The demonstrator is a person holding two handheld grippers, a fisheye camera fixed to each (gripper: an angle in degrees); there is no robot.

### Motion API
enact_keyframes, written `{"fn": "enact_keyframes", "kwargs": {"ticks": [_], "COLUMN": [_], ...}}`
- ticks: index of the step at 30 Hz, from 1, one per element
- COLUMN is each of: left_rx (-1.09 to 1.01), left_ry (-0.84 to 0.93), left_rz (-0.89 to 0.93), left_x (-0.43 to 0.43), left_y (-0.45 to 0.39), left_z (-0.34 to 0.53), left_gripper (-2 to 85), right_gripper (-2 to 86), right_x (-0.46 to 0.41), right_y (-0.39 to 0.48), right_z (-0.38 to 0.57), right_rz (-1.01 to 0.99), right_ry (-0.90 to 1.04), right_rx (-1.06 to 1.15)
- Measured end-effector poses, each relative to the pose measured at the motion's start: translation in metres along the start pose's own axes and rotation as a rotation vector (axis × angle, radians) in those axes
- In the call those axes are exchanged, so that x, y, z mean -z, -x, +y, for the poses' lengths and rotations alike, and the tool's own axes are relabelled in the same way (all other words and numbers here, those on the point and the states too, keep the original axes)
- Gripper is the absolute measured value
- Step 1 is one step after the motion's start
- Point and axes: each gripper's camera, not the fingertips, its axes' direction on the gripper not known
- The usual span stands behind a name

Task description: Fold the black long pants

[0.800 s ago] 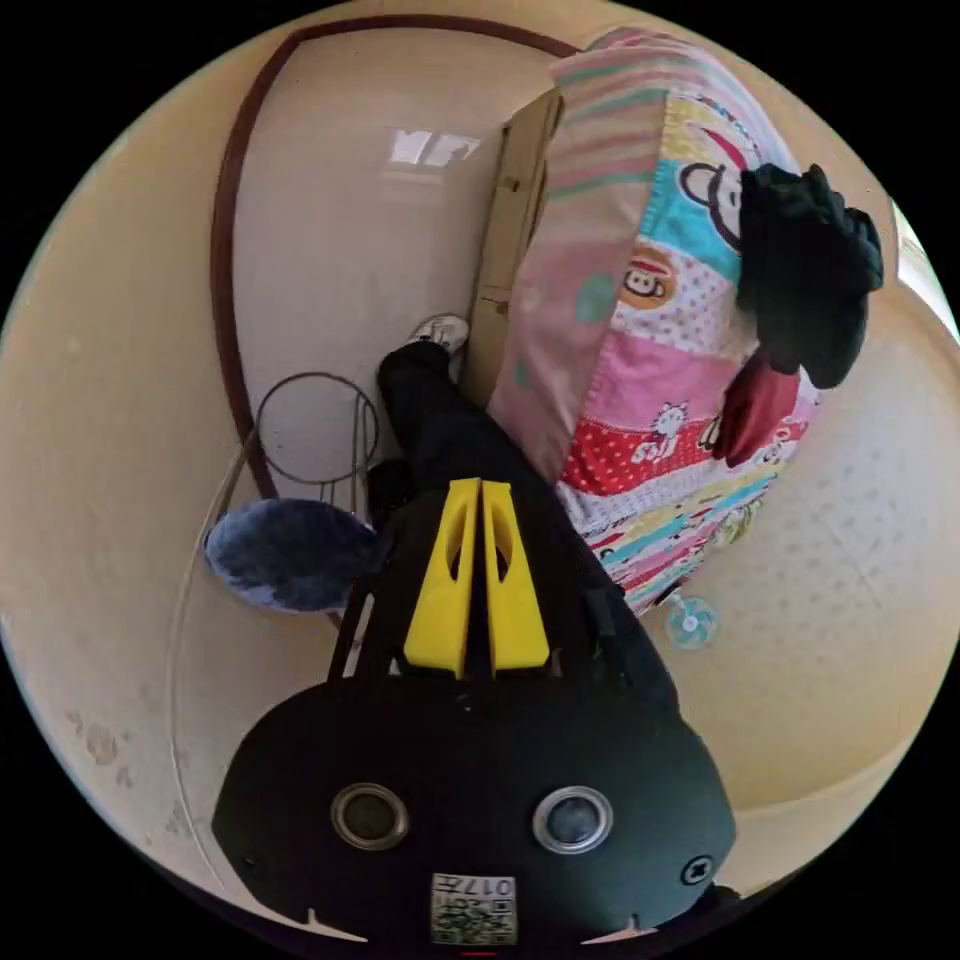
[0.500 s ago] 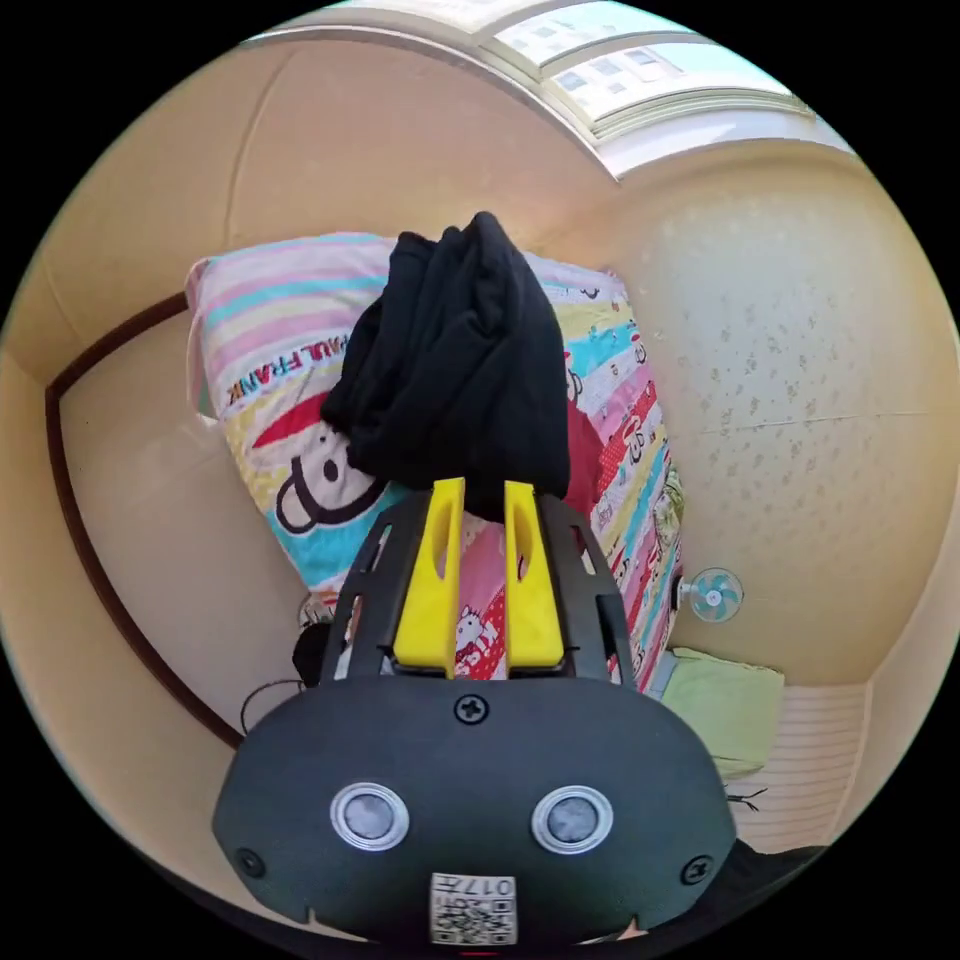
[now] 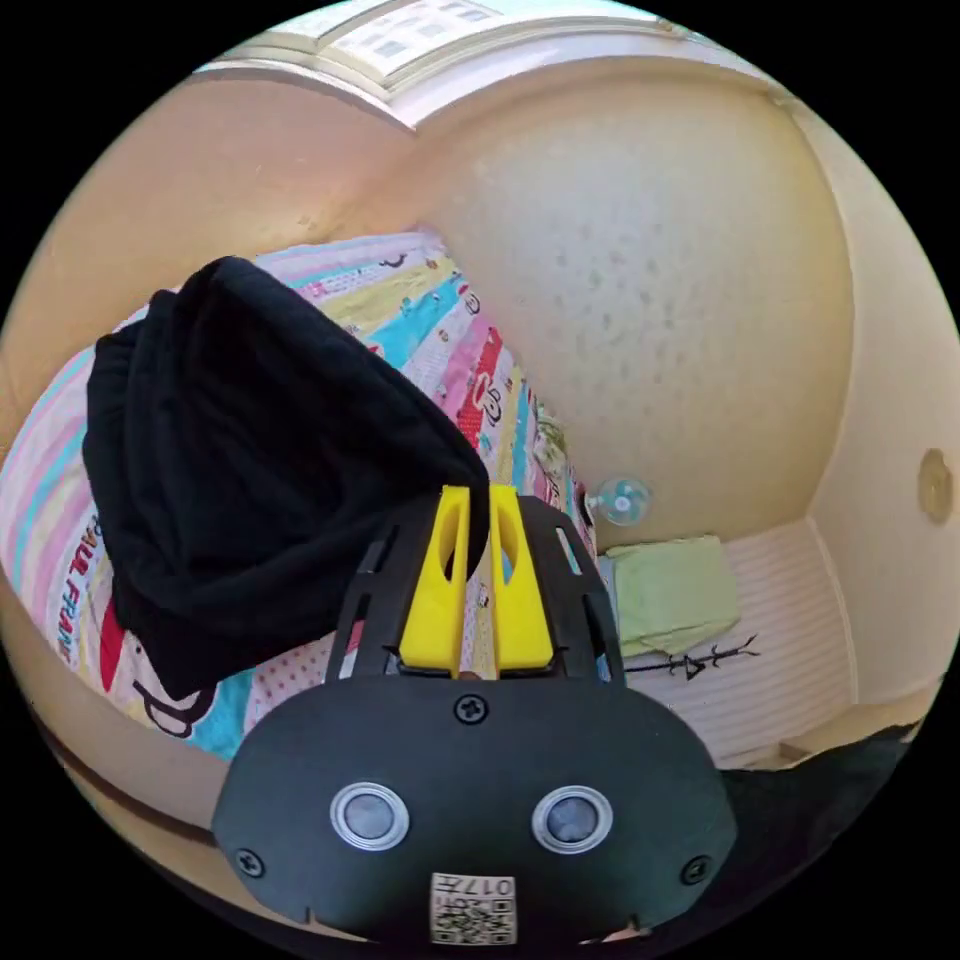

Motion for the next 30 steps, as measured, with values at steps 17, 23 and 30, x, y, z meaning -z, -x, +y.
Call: {"fn": "enact_keyframes", "kwargs": {"ticks": [17, 23, 30], "left_rx": [-0.087, 0.160, 0.186], "left_ry": [0.762, 0.395, 0.633], "left_rz": [0.207, -0.143, -0.702], "left_x": [-0.224, -0.259, -0.441], "left_y": [-0.122, -0.114, -0.117], "left_z": [0.164, 0.086, 0.060], "left_gripper": [9.1, 15.5, 14.2], "right_gripper": [0.3, 0.3, 0.4], "right_x": [-0.093, -0.107, -0.089], "right_y": [0.066, 0.062, 0.051], "right_z": [0.097, 0.143, 0.187], "right_rz": [0.252, 0.270, 0.224], "right_ry": [0.324, 0.371, 0.322], "right_rx": [0.208, 0.209, 0.182]}}
